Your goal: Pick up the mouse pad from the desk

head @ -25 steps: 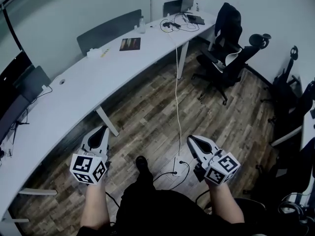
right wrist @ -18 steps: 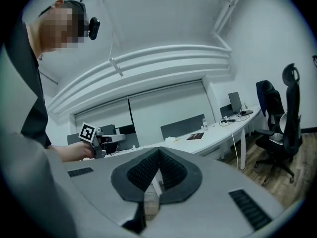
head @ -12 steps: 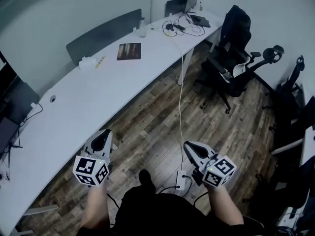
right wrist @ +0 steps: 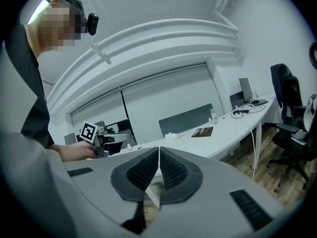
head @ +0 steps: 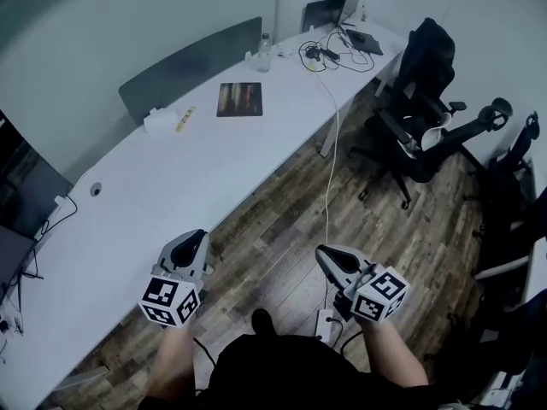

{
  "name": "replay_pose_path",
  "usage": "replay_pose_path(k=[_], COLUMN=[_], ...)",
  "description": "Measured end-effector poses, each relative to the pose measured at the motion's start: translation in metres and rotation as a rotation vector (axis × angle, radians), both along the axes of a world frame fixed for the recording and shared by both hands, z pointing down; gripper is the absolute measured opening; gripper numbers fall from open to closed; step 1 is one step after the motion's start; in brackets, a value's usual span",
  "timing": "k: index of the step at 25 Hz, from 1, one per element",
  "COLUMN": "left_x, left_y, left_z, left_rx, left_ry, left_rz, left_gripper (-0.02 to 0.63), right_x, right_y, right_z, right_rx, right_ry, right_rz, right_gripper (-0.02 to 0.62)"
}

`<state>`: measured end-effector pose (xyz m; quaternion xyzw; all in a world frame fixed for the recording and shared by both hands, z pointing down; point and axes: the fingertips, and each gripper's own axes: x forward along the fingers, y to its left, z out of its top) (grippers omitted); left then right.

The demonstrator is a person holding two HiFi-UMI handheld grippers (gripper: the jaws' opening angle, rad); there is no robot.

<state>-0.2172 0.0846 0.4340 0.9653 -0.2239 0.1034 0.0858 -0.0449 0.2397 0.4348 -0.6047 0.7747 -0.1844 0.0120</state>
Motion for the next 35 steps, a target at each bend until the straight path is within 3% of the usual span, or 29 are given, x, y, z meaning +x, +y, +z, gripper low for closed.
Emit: replay_pose_path(k=[10, 20, 30, 35], left_x=[-0.026, -0.054, -0.003, 0.054], left_y=[-0.024, -0.031, -0.074, -0.109], left_z=[-0.017, -0.004, 0.004, 0.005], left_rx=[0.025, -0.008, -0.003, -0.010], left_ry=[0.078, 0.077, -0.008, -0.038], left_rz=[-0.074, -0.143, -0.138, -0.132], left_gripper=[0.035, 0.035, 0.035, 0.035], right_x=[-0.023, -0.042, 0.019, 0.070], right_y=[-0.031, -0.064, -0.099, -0.141], right_z=[-0.016, -0.042, -0.015, -0.007], right_rx=[-0.005, 0.059, 0.057, 0.060], right_ry=[0.073, 0.084, 0.039, 0.038], right_rz=[-0.063, -0.130, -0.110, -0.130], right_gripper=[0.017, 0.017, 0.017, 0.017])
